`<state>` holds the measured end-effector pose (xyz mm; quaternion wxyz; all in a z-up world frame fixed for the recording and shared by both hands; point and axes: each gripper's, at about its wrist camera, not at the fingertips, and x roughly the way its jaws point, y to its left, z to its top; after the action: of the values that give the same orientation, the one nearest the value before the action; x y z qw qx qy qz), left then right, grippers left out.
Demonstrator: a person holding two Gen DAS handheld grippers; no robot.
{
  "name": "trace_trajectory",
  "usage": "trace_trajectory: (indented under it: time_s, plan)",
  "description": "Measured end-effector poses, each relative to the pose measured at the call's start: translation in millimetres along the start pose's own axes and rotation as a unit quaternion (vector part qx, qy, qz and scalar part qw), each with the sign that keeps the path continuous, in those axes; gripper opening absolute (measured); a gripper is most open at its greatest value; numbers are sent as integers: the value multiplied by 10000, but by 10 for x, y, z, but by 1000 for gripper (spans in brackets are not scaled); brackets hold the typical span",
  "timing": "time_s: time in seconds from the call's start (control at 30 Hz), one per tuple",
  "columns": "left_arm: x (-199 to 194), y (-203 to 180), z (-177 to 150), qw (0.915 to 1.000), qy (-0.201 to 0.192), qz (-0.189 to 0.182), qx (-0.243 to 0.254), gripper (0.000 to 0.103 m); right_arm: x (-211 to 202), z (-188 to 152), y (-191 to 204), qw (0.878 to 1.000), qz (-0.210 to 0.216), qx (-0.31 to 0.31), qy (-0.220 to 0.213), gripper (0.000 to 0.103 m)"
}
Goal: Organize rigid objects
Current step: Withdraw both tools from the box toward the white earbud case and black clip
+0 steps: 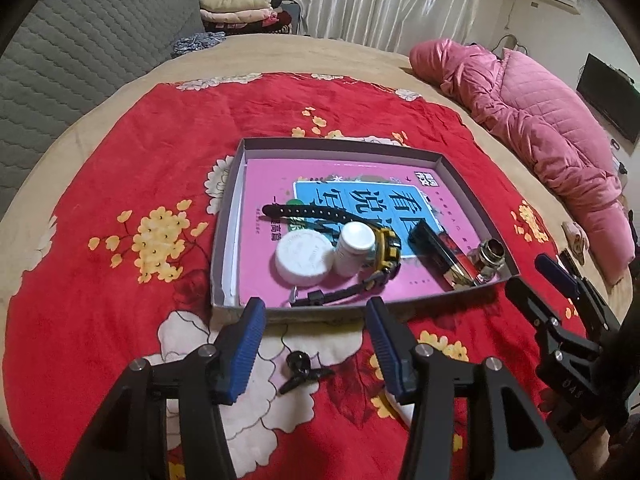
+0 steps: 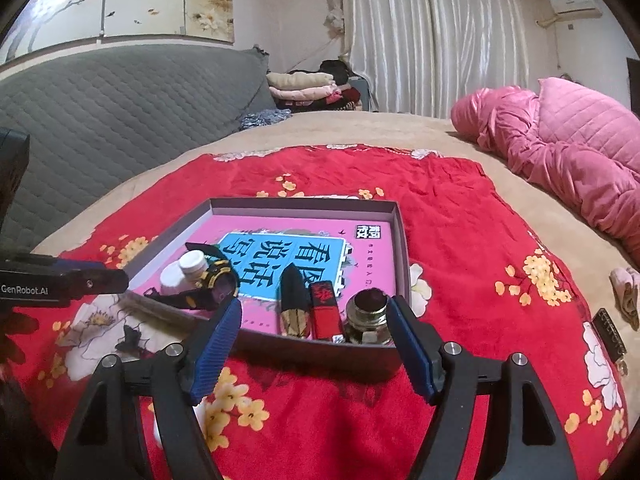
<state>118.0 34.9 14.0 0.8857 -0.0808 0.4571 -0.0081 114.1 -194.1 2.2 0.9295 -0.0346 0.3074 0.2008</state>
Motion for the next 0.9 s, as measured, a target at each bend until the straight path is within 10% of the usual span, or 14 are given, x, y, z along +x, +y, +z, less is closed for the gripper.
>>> trace_trajectory:
  time_s: [0.9]
  plan:
    - [-97,-35,-408,9990,391,108,171,52,-265,-314,516,9957,726,-28,573,76]
